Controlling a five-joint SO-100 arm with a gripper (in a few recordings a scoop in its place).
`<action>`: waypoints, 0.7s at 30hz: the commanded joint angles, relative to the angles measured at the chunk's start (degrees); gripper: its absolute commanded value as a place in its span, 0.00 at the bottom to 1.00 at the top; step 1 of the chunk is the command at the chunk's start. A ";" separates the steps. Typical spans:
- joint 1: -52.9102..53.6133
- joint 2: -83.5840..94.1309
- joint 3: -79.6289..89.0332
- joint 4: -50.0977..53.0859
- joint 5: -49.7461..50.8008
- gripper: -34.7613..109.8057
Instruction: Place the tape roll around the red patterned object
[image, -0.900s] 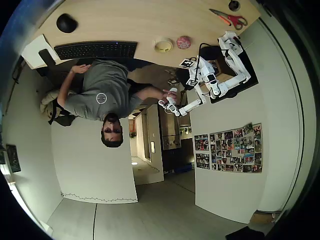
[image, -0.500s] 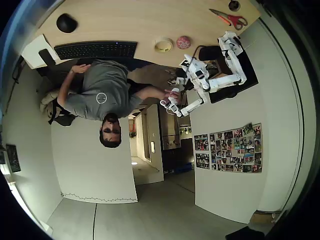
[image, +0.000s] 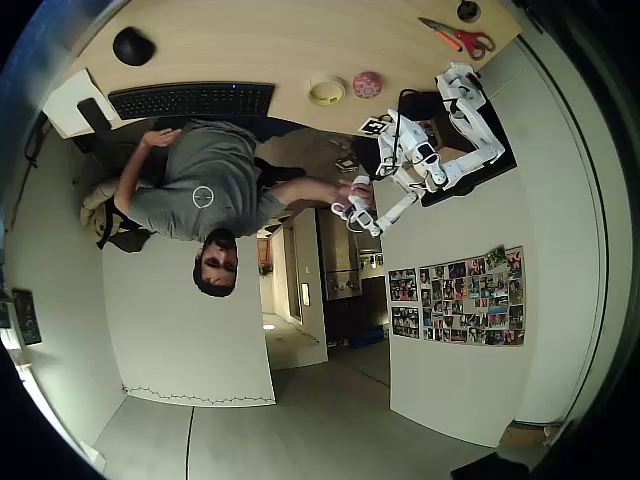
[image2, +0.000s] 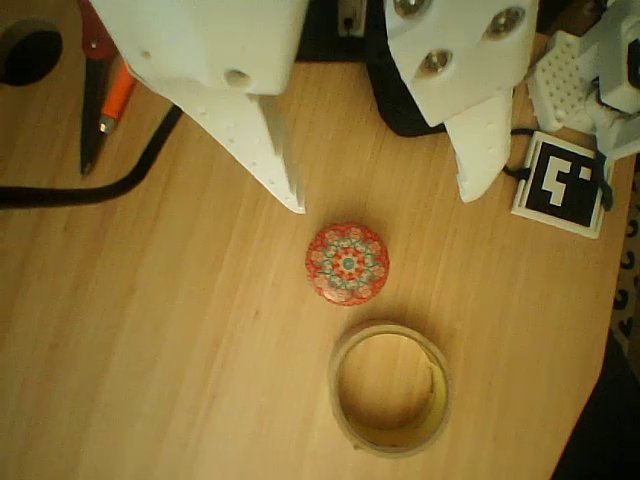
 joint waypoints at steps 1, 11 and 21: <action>2.02 -4.13 -5.27 0.53 -0.62 0.52; 5.71 -34.54 -36.91 0.44 2.64 0.50; 0.35 -61.35 -56.25 0.44 12.83 0.50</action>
